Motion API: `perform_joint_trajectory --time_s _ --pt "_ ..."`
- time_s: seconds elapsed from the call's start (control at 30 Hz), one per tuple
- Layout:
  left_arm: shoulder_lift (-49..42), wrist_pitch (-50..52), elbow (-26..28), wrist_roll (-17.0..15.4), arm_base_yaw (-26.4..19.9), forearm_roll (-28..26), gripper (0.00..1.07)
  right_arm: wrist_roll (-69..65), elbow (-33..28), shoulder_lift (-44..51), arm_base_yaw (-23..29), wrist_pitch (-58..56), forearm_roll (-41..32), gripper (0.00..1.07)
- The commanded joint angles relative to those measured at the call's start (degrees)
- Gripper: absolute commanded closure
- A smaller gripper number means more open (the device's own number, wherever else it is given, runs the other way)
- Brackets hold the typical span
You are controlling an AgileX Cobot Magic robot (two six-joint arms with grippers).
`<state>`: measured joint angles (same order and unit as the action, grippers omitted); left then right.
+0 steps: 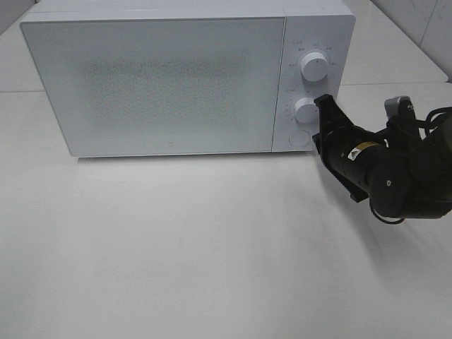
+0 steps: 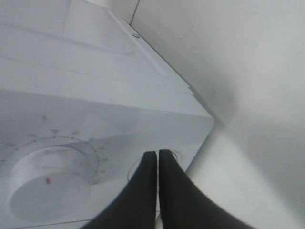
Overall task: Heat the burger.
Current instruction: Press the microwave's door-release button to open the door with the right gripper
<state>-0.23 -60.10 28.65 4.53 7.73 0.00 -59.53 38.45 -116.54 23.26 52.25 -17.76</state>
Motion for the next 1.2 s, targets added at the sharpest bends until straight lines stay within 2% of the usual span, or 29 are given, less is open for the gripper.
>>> perform_joint_trajectory --time_s 0.03,0.17,0.53,1.2 --pt "-1.2 0.8 -0.17 0.06 -0.17 -0.4 1.06 -2.01 0.86 -1.55 0.29 -0.06 1.72 1.07" --pt "-1.2 0.8 -0.17 0.06 -0.17 -0.4 1.06 -3.72 3.04 -3.38 0.29 0.17 3.67 1.07" --pt "-1.2 0.8 -0.17 0.06 -0.17 -0.34 1.06 -2.75 7.51 -6.99 0.23 -1.49 3.38 1.07" --pt "-1.2 0.8 -0.17 0.06 -0.17 -0.34 1.06 -0.86 13.29 -6.65 -0.74 -1.55 3.44 1.07"
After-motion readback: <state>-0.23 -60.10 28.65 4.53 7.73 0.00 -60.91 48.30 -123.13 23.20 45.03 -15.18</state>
